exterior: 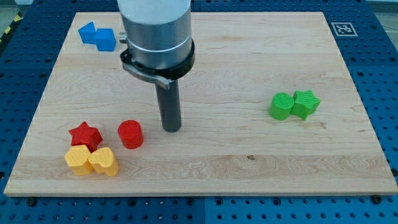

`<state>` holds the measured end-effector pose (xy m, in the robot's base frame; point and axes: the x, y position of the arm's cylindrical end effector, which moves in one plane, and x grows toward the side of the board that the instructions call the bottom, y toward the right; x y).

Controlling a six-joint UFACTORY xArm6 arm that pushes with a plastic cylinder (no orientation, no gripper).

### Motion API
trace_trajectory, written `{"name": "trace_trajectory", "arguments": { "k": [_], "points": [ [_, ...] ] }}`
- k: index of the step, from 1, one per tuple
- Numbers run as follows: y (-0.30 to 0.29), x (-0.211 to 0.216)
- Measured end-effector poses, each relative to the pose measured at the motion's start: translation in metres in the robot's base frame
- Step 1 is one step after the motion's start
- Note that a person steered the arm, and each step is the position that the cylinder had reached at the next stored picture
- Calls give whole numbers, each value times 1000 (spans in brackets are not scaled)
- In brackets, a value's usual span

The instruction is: Move the green blocks to the center of the board

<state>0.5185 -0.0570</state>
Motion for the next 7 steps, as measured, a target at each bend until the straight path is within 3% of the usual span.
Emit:
{"name": "trace_trajectory", "arguments": {
  "k": [3, 6, 7],
  "points": [
    [-78, 14],
    [-45, -57],
    [-39, -62]
  ]
}}
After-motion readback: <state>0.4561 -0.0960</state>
